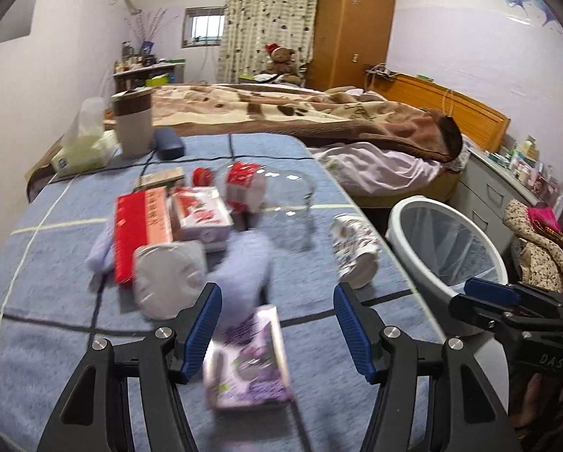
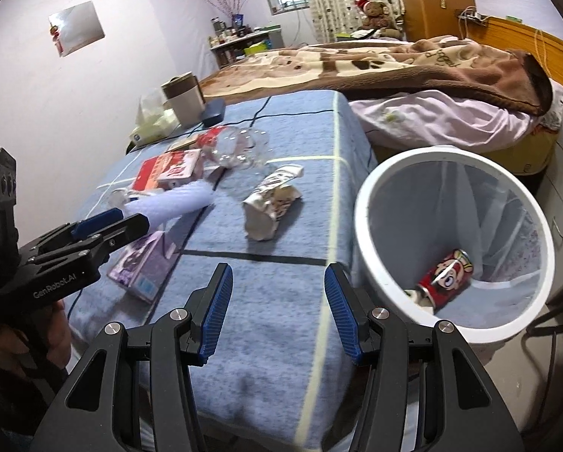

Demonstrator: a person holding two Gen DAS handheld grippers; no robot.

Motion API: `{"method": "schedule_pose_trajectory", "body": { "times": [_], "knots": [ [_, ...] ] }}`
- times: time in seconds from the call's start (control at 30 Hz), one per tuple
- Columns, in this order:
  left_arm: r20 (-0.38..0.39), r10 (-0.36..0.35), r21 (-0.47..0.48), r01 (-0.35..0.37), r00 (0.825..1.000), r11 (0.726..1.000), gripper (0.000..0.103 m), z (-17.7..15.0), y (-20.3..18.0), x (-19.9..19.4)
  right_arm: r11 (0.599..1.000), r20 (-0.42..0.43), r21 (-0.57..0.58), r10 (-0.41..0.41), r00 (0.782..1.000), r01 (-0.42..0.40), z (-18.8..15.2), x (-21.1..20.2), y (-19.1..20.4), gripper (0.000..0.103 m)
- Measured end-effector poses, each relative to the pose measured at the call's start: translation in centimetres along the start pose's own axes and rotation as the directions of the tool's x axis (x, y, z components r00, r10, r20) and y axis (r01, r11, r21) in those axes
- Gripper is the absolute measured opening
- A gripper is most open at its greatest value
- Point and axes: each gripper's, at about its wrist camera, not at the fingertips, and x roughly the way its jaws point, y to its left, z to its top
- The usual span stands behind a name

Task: Collect trash
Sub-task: 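Grasp the purple milk carton with the left tool while the right tool grasps the paper tube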

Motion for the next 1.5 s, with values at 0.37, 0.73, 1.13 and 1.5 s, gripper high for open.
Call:
{"method": "schedule_pose_trajectory", "body": {
  "times": [0.37, 0.73, 1.13, 1.5],
  "knots": [
    [-0.027, 0.026, -0.046, -0.028, 0.999, 0.999, 0.062, -1.8, 2.4, -0.6, 0.999, 0.011, -0.036, 0.008, 1.000, -0.007, 0.4, 0.0, 1.2, 0.053],
    [-0.103, 0.015, -0.058, -0.021, 0.995, 0.998, 0.066, -3.7, 2.1, 1.3, 1.000, 0.000, -0.027, 0.014, 1.000, -0.014, 0.8, 0.9, 1.3, 0.053],
    [-0.044, -0.048, -0.039, 0.047, 0.998, 0.998, 0.053, -3.2, 1.8, 0.7, 0.999, -0.020, 0.038, 0.023, 1.000, -0.022, 1.9, 3.5, 1.0, 0.053],
    [-0.041, -0.077, -0.059, 0.074, 0.996, 0.995, 0.053, -3.1, 3.3, 0.8, 0.996, -0.033, 0.088, -0.008, 0.999, 0.010, 3.8, 7.4, 0.5, 0.050]
  ]
}}
